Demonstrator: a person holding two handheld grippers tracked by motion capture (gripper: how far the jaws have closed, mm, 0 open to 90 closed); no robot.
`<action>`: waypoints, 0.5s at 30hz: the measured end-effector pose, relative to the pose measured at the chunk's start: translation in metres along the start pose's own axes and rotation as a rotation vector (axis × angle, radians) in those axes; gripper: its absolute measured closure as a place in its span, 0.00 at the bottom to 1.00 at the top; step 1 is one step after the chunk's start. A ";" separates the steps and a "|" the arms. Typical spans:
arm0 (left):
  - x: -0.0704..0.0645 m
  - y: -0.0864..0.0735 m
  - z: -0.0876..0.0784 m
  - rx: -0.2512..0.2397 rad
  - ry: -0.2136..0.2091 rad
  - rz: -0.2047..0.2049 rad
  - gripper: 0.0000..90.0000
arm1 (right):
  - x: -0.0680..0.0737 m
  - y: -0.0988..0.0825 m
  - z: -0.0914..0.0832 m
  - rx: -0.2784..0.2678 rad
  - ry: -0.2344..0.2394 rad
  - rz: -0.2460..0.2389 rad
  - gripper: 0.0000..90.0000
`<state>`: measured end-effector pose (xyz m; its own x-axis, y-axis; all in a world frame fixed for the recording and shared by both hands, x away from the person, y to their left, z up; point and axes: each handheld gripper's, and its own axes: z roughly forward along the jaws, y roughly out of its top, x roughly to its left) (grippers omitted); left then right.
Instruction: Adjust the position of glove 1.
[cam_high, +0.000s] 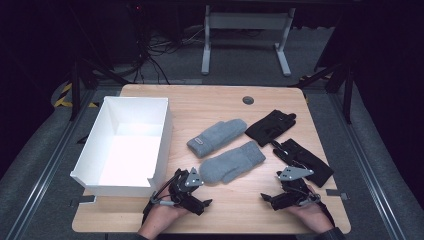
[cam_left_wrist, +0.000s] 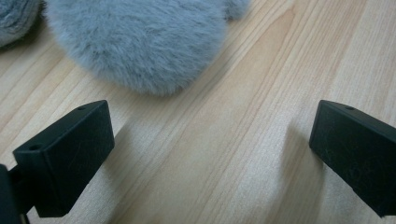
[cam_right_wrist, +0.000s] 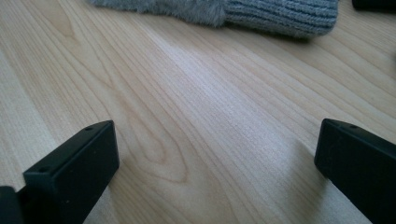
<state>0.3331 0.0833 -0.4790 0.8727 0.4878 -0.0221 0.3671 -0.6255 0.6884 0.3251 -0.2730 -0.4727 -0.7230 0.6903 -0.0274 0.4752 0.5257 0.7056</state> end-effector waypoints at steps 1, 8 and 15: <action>0.000 0.000 0.000 0.000 0.000 0.000 0.00 | 0.000 0.000 0.000 0.000 0.000 0.000 0.00; 0.001 -0.003 -0.002 0.000 -0.004 0.004 0.00 | 0.000 0.008 -0.002 0.053 0.014 -0.026 0.03; 0.001 -0.003 -0.002 0.001 -0.005 0.007 0.00 | -0.005 0.026 -0.004 0.023 0.030 -0.035 0.15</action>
<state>0.3321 0.0867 -0.4791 0.8770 0.4801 -0.0208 0.3611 -0.6297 0.6878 0.3389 -0.2643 -0.4513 -0.7539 0.6563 -0.0308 0.4601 0.5608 0.6883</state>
